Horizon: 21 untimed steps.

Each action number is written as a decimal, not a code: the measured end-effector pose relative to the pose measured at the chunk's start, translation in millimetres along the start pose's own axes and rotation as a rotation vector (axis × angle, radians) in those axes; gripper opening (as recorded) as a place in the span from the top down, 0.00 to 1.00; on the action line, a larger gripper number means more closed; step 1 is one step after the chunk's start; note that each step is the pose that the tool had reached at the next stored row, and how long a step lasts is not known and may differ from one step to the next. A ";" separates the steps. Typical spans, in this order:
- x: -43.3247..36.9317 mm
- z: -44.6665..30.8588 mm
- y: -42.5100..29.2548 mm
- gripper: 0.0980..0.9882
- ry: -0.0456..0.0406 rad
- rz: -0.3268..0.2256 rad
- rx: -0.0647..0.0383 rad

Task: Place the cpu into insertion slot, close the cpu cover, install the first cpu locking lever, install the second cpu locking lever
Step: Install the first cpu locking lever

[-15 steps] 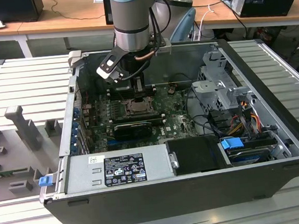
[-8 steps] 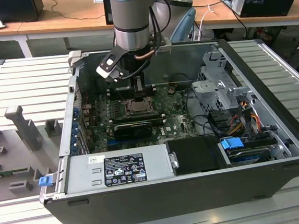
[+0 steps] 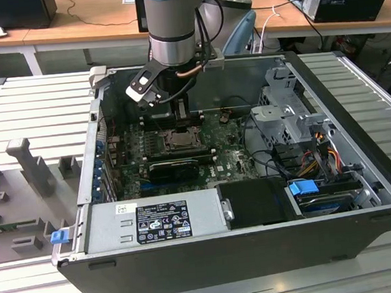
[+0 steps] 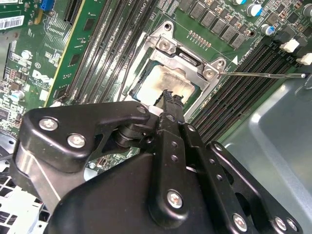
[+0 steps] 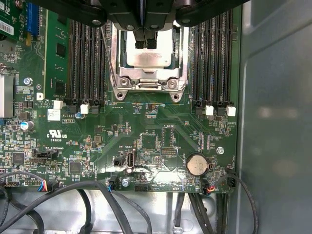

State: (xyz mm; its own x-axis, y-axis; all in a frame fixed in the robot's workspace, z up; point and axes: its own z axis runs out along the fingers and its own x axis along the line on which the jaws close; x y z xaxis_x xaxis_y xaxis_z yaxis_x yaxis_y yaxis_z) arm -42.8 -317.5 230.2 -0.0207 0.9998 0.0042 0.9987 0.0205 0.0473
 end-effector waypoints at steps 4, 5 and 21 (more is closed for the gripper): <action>-0.1 -1.2 0.0 0.99 -0.0005 0.000 0.000; 0.0 -1.6 0.1 0.99 -0.0005 0.000 0.000; 0.1 -34.0 1.6 0.99 -0.0026 0.000 0.000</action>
State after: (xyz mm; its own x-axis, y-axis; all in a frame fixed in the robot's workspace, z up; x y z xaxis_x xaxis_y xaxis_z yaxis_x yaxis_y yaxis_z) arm -42.9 -317.6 264.3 -0.0206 0.9998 0.0016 0.9987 0.0205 0.0472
